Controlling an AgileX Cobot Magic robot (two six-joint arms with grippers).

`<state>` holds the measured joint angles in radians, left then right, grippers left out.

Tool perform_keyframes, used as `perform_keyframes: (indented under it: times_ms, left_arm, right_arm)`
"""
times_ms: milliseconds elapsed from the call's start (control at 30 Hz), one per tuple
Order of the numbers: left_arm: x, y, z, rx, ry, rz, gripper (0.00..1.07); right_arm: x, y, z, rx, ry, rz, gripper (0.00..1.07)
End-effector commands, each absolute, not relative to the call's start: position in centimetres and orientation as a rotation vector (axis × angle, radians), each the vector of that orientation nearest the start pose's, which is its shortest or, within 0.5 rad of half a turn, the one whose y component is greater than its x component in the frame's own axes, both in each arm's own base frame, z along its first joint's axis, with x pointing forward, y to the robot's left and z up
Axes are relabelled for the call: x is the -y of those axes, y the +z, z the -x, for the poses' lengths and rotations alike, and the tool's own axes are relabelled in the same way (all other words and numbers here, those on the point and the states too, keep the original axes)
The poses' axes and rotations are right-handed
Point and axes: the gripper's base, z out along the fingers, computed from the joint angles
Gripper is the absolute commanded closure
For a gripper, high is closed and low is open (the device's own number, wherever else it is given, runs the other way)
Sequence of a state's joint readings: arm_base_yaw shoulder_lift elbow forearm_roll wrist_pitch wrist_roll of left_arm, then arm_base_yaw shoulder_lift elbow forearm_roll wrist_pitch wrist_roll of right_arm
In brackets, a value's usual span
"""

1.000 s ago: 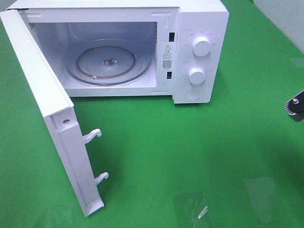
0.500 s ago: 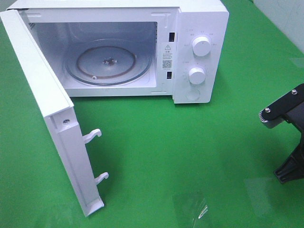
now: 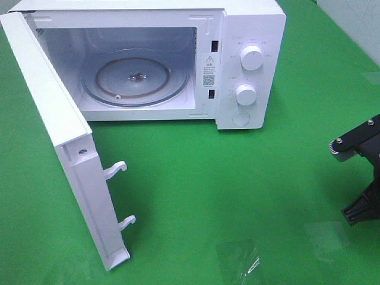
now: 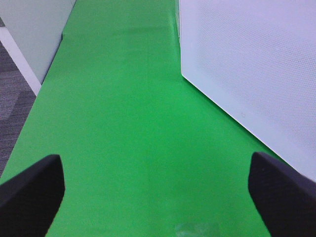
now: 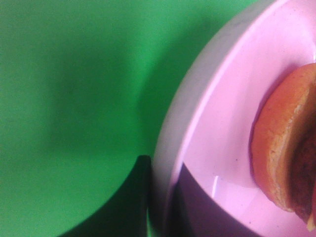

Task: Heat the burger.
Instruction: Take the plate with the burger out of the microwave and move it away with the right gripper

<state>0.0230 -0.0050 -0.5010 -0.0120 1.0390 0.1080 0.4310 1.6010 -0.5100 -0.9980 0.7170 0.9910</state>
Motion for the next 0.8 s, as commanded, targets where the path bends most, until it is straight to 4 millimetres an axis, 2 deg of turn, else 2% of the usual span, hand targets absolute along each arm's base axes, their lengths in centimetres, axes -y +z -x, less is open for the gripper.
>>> perform_keyframes:
  times_ms: [33,233,400,467,500,533,567,600,633,667,700,733,767,800]
  left_arm:
    - [0.1,27.8,0.7,-1.998,0.067,-0.083,0.14]
    - [0.1,27.8,0.7,-1.998,0.067,-0.084,0.14]
    - [0.1,27.8,0.7,-1.998,0.067,-0.084,0.14]
    - [0.1,27.8,0.7,-1.998,0.067,-0.084,0.14]
    - [0.1,27.8,0.7,-1.998,0.067,-0.084,0.14]
    - [0.1,27.8,0.7,-1.998,0.067,-0.084,0.14]
    - [0.1,27.8,0.7,-1.998,0.067,-0.084,0.14]
    - [0.1,27.8,0.7,-1.998,0.067,-0.084,0.14]
    - [0.1,27.8,0.7,-1.998,0.067,-0.084,0.14]
    - [0.1,27.8,0.7,-1.998,0.067,-0.084,0.14]
    - [0.1,27.8,0.7,-1.998,0.067,-0.084,0.14]
    - [0.1,27.8,0.7,-1.998,0.067,-0.084,0.14]
    - [0.1,27.8,0.7,-1.998,0.067,-0.084,0.14]
    - [0.1,27.8,0.7,-1.998,0.067,-0.084,0.14]
  right_arm:
    - [-3.3,12.3,-21.8,-2.733,-0.813,0.367,1.07]
    - [-2.9,11.4,-22.1,-2.760,-0.771,0.313,1.07]
    - [-3.0,10.9,-22.1,-2.774,-0.779,0.333,1.06]
    - [-3.1,10.1,-22.1,-2.806,-0.777,0.345,1.00]
    - [-3.1,10.1,-22.1,-2.806,-0.777,0.345,1.00]
    - [-3.1,10.1,-22.1,-2.808,-0.774,0.337,0.95]
    - [-3.1,10.1,-22.1,-2.808,-0.774,0.337,0.95]
    - [-3.1,10.3,-22.0,-2.810,-0.768,0.324,0.89]
    - [-3.1,10.3,-22.0,-2.810,-0.768,0.324,0.89]
    - [-3.2,10.6,-21.9,-2.815,-0.749,0.293,0.81]
    - [-3.2,10.6,-21.9,-2.815,-0.749,0.293,0.81]
    - [-3.2,11.1,-21.8,-2.808,-0.726,0.254,0.76]
    - [-3.2,11.4,-21.7,-2.802,-0.710,0.233,0.67]
    - [-3.2,11.4,-21.7,-2.802,-0.710,0.233,0.67]
